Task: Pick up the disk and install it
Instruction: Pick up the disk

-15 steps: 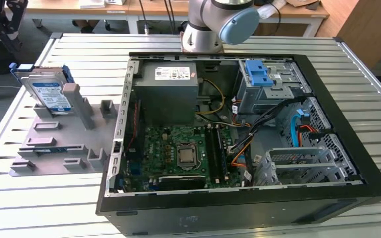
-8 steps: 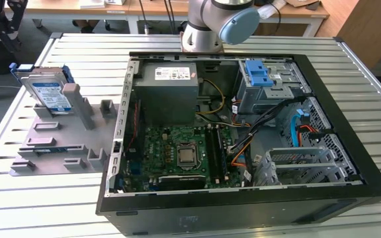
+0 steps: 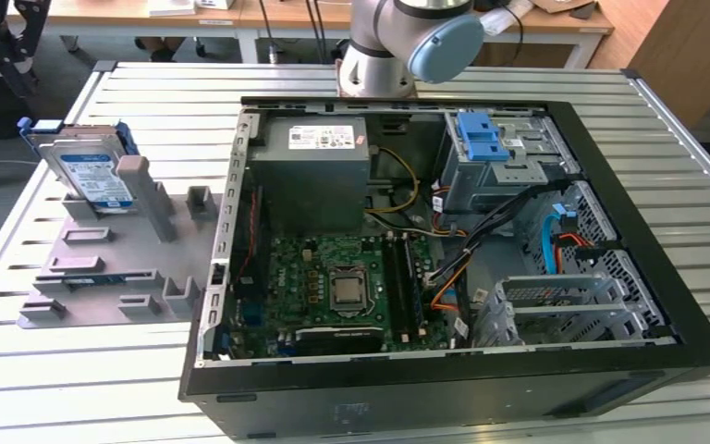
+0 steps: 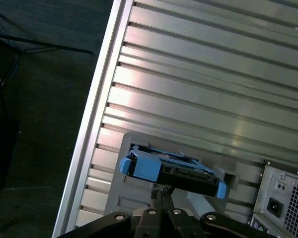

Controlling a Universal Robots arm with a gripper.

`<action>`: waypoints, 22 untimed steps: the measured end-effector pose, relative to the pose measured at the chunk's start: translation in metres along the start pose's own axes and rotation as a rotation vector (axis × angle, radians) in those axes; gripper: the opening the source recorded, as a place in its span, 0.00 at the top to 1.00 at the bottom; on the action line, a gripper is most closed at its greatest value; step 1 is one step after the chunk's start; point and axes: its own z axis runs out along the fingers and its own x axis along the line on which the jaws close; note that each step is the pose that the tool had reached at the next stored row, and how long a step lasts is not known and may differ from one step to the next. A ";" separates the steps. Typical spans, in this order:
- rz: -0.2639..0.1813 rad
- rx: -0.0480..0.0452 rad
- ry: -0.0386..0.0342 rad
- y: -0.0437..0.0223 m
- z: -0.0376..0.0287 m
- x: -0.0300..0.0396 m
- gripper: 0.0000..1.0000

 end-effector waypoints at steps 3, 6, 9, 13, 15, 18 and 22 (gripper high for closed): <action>-0.020 -0.0005 0.0005 0.0001 0.0000 0.0004 0.89; -0.038 -0.0009 0.0009 0.0002 0.0000 0.0007 0.89; -0.055 -0.0014 0.0012 0.0003 0.0001 0.0011 0.89; -0.078 -0.0020 0.0018 0.0004 0.0001 0.0014 0.89; -0.089 -0.0022 0.0020 0.0004 0.0002 0.0016 0.89; -0.105 -0.0027 0.0024 0.0004 0.0002 0.0018 0.89; -0.128 -0.0032 0.0029 0.0005 0.0002 0.0020 0.89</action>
